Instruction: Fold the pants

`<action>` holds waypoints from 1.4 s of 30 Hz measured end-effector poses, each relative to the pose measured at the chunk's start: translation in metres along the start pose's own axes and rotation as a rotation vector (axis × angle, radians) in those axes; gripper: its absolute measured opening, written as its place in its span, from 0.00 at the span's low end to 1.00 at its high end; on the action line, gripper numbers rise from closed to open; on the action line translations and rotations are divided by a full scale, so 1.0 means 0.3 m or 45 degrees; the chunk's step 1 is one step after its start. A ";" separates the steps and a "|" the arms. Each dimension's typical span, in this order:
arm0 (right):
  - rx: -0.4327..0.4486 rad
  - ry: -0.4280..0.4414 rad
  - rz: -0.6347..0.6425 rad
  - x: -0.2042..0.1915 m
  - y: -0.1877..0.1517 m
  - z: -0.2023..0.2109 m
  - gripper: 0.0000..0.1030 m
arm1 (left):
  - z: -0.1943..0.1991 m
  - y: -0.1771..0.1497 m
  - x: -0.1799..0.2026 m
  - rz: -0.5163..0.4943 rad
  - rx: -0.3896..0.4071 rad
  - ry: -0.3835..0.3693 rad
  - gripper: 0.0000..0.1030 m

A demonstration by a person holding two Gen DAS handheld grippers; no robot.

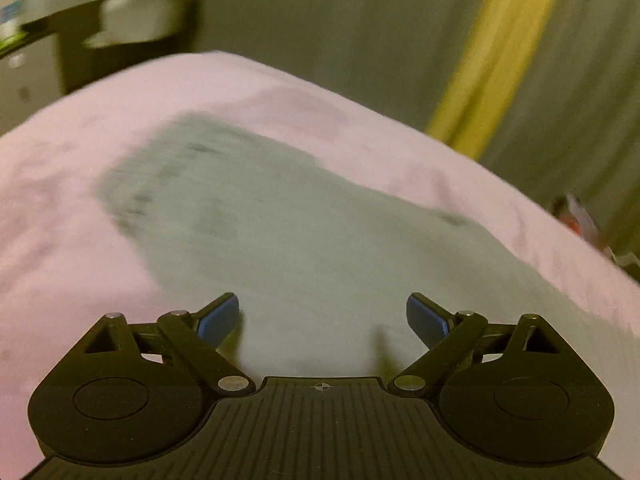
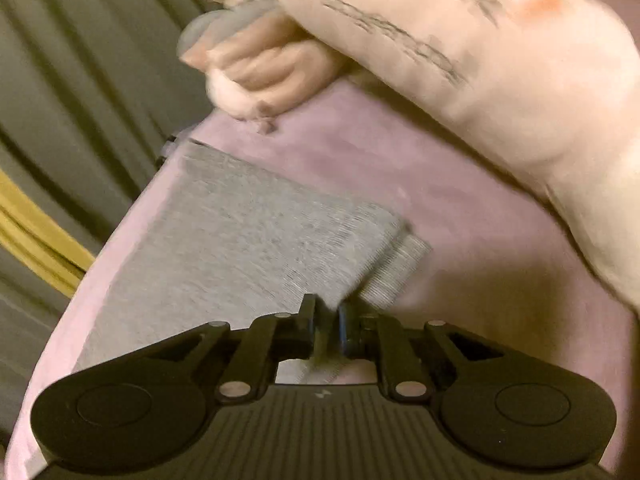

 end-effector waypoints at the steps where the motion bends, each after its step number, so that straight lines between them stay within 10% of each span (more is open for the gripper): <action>1: 0.018 0.001 -0.021 0.006 0.006 0.005 0.32 | -0.031 -0.014 0.043 -0.033 -0.019 -0.021 0.92; 3: 0.031 0.014 -0.069 0.027 0.014 0.017 0.46 | -0.085 -0.051 0.111 -0.064 -0.052 -0.064 0.92; 18: -0.016 -0.033 -0.102 0.022 0.035 0.014 0.52 | -0.189 -0.155 0.208 -0.148 -0.101 -0.088 0.98; 22: -0.010 -0.045 -0.056 0.014 0.052 -0.014 0.15 | -0.189 -0.165 0.233 -0.211 -0.101 -0.039 0.98; 42: 0.032 -0.022 -0.063 0.012 0.097 0.036 0.06 | -0.226 -0.160 0.251 -0.257 -0.105 0.009 1.00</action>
Point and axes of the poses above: each gripper's, at about its wrist camera, not at the fingertips, and z roughly against the way its jaws point, x to its right, y to its top, the point moved 5 cm from there along -z, roughly the way its jaws point, and after that the axes turned 6 degrees about -x, right-handed, at the moved point
